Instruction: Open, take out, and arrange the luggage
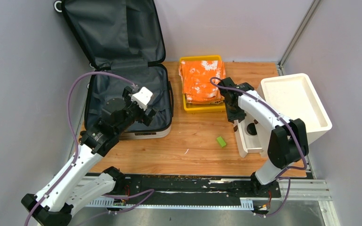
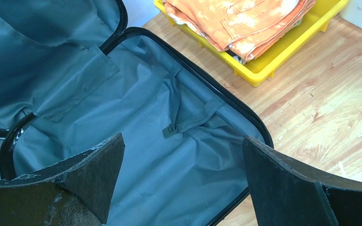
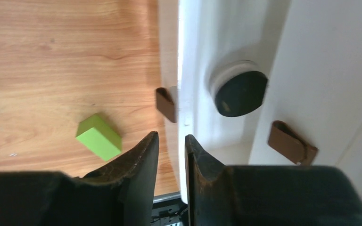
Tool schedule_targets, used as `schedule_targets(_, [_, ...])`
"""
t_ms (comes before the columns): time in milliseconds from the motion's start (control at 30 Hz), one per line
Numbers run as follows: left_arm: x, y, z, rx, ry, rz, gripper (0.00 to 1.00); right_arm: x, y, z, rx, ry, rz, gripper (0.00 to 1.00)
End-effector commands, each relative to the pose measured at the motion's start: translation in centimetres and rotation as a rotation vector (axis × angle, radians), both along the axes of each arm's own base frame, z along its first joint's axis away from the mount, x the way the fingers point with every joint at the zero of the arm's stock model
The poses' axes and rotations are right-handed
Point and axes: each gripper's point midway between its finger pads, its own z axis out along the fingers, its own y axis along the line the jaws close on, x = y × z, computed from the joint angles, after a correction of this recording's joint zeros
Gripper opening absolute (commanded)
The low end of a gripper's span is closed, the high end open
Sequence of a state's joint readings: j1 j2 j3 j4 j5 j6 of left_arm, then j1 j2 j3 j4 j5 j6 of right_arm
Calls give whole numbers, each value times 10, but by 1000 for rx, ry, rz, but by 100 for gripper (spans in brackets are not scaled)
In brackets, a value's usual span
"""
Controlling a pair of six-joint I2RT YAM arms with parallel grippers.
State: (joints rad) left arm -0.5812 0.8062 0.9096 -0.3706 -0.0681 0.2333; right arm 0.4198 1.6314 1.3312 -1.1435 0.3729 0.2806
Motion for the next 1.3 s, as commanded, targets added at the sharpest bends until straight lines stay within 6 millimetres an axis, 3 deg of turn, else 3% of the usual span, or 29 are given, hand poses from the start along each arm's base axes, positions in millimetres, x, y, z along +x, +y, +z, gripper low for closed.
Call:
schedule_targets(0, [0, 3, 14, -31, -50, 16, 100, 15, 32, 0, 133, -31, 79, 25])
schedule_targets(133, [-1, 7, 19, -38, -70, 34, 100, 31, 32, -11, 78, -67, 90, 16])
schedule_targets(333, [-1, 11, 19, -39, -84, 46, 100, 32, 39, -35, 87, -39, 163, 13])
schedule_targets(500, [-2, 10, 18, -39, -76, 43, 100, 24, -2, -61, -141, 1, 106, 9])
schedule_targets(700, [-1, 8, 16, -38, -69, 39, 100, 13, -41, -68, -317, 12, 44, 4])
schedule_targets(967, [-2, 7, 17, -47, -68, 30, 100, 7, -73, -62, -447, -8, -25, 2])
schedule_targets(1267, [-2, 8, 15, -45, -65, 38, 100, 4, -97, -60, -509, -5, -87, 0])
